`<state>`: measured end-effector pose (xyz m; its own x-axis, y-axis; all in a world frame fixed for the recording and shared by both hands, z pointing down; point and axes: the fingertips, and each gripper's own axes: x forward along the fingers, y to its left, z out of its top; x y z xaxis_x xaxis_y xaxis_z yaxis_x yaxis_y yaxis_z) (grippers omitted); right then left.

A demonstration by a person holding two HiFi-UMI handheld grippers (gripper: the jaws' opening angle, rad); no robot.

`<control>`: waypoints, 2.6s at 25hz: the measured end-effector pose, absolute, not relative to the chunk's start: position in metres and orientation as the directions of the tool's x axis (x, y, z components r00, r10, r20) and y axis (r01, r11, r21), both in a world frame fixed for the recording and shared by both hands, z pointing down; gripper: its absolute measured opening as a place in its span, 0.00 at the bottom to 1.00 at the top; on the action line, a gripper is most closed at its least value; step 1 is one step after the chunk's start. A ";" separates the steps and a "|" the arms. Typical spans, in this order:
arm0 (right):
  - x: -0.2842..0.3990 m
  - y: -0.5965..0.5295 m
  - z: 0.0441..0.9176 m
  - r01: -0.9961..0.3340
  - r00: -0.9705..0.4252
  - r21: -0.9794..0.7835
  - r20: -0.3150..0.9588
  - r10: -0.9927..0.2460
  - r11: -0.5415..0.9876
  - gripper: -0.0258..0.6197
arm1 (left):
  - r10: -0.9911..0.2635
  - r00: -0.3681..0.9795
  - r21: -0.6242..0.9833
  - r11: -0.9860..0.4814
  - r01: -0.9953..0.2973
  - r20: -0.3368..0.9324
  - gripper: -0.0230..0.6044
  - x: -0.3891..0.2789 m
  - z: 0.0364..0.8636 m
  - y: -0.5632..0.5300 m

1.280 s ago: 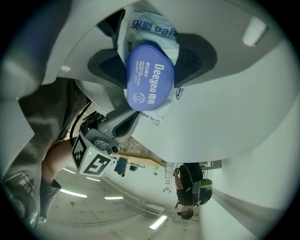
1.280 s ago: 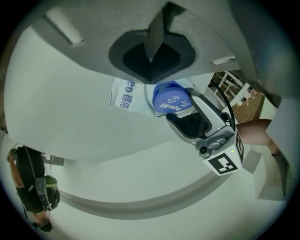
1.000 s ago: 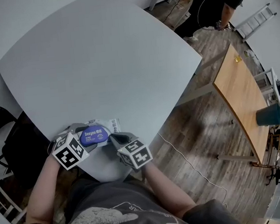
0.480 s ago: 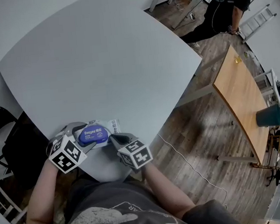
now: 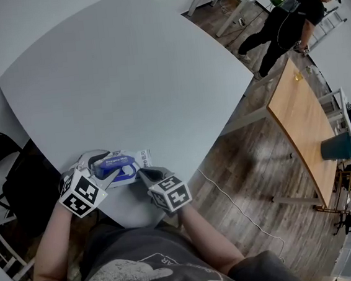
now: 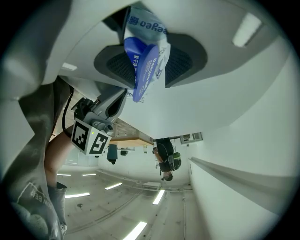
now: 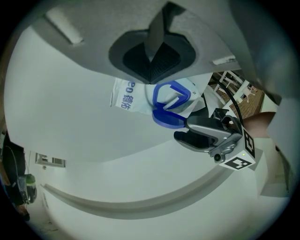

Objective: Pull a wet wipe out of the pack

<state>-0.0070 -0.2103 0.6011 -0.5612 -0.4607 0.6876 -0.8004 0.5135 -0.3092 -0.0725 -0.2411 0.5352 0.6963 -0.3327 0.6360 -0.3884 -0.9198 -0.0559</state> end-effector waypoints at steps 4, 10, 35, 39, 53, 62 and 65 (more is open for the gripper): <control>-0.008 -0.209 0.601 -0.803 -0.563 -0.322 0.687 -0.460 0.502 0.03 | -0.422 0.650 -0.176 -0.895 -0.409 0.632 0.18 -0.077 0.539 -0.257; -0.006 -0.211 0.601 -0.808 -0.554 -0.305 0.686 -0.472 0.504 0.03 | -0.437 0.666 -0.159 -0.885 -0.437 0.605 0.18 -0.080 0.543 -0.270; -0.009 -0.208 0.601 -0.821 -0.542 -0.310 0.688 -0.482 0.480 0.03 | -0.574 0.560 -0.085 -0.740 -0.668 0.597 0.40 -0.096 0.580 -0.321; -0.006 -0.209 0.603 -0.821 -0.539 -0.302 0.689 -0.484 0.484 0.03 | -0.609 0.551 -0.103 -0.719 -0.688 0.570 0.49 -0.098 0.564 -0.322; -0.007 -0.211 0.601 -0.806 -0.543 -0.256 0.678 -0.495 0.534 0.03 | -0.531 0.574 -0.065 -0.767 -0.639 0.624 0.59 -0.056 0.557 -0.211; -0.015 -0.210 0.599 -0.783 -0.560 -0.244 0.677 -0.478 0.572 0.03 | -0.607 0.439 -0.137 -0.674 -0.726 0.662 0.43 -0.053 0.581 -0.218; -0.014 -0.211 0.597 -0.772 -0.568 -0.241 0.676 -0.469 0.588 0.03 | -0.640 0.402 -0.167 -0.642 -0.748 0.655 0.33 -0.055 0.578 -0.222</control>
<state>-0.0144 -0.2106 0.5972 -0.5683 -0.4695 0.6757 -0.7723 0.5878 -0.2411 -0.0545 -0.2220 0.5783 0.4023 -0.6401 0.6545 -0.7485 -0.6417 -0.1674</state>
